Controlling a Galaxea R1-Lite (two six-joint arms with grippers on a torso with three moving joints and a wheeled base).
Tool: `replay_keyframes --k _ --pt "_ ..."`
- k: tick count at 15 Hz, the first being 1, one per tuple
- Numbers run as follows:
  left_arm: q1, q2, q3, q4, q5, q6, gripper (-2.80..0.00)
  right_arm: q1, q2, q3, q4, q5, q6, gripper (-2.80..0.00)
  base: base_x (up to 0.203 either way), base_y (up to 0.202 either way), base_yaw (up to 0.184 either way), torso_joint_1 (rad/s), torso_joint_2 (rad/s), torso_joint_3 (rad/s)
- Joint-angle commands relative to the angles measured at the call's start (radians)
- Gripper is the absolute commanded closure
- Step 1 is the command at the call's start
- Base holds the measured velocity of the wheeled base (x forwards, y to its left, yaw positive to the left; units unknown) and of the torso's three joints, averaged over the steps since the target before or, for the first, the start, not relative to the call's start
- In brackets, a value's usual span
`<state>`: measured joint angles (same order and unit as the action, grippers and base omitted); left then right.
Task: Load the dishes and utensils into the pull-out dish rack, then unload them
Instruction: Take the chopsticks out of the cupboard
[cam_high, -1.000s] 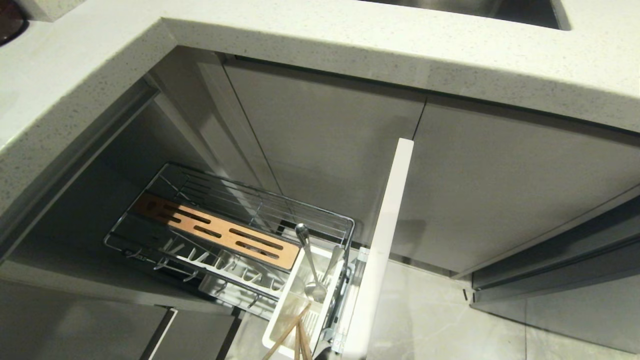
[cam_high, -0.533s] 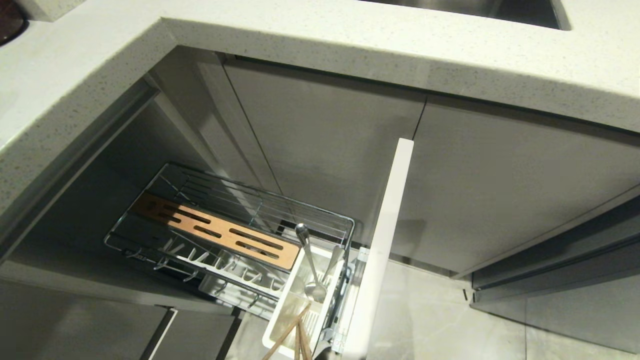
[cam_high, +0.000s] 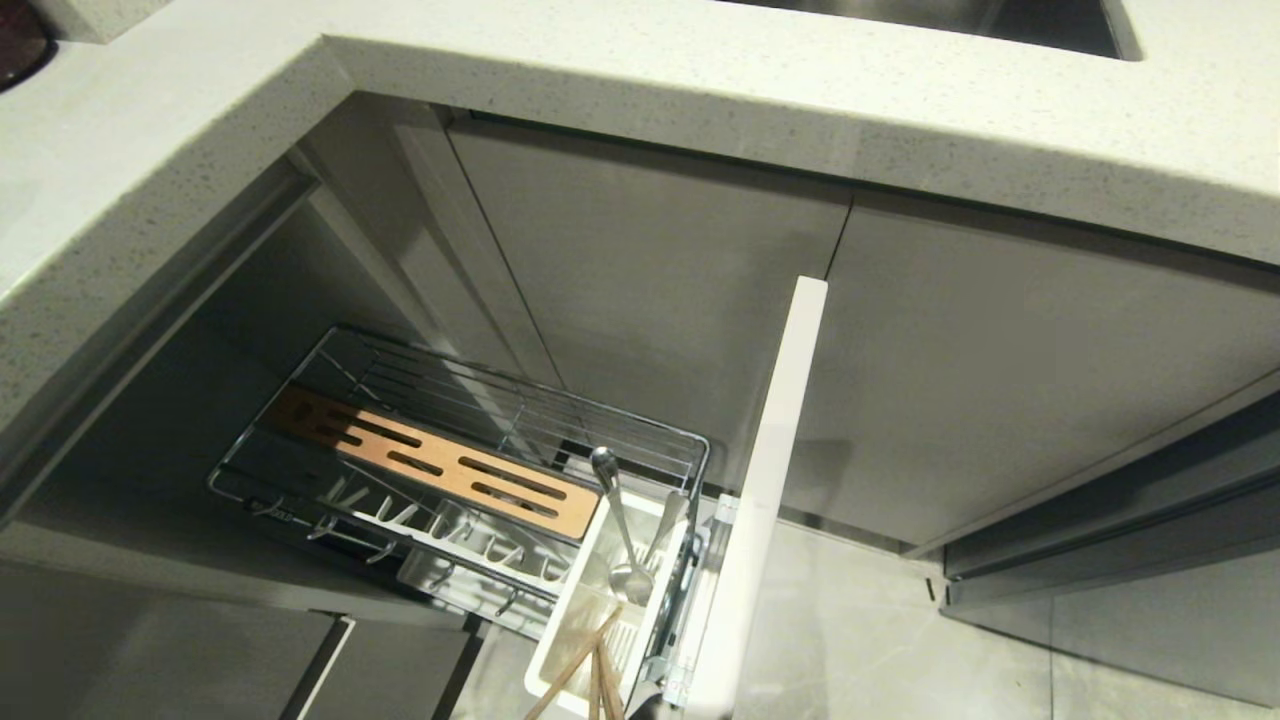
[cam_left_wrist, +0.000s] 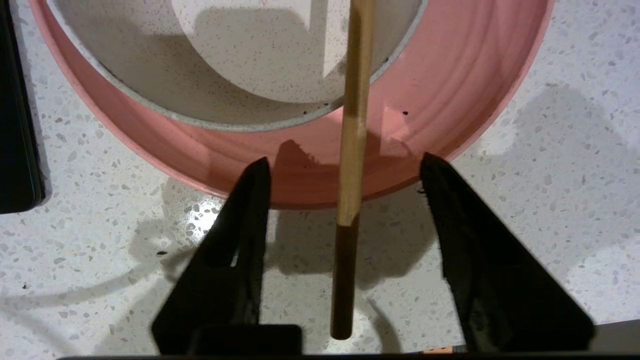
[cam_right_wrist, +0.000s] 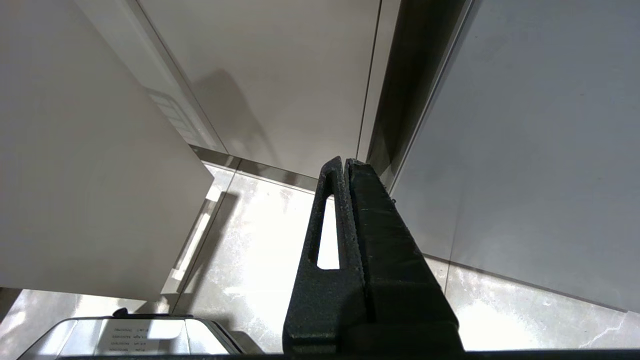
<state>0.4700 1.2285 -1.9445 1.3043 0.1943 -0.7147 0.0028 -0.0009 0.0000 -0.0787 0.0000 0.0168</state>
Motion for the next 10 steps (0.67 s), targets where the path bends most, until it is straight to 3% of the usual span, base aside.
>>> replay_keyframes --k 1,6,10 --pt "0.001 0.0 -0.001 0.0 0.002 -0.005 -2.8 0.0 0.001 0.028 -0.001 0.0 0.0 0.0 0.0 0.0 0.0 0.0 0.0 0.0" --pt "-0.017 -0.051 0.001 -0.156 -0.004 -0.019 -2.8 0.0 0.001 0.027 -0.001 0.0 0.0 0.0 0.0 0.0 0.0 0.0 0.0 0.0" --pt "-0.086 -0.127 0.002 -0.284 0.0 -0.055 -2.8 0.0 0.001 0.027 -0.001 0.0 0.0 0.0 0.0 0.0 0.0 0.0 0.0 0.0"
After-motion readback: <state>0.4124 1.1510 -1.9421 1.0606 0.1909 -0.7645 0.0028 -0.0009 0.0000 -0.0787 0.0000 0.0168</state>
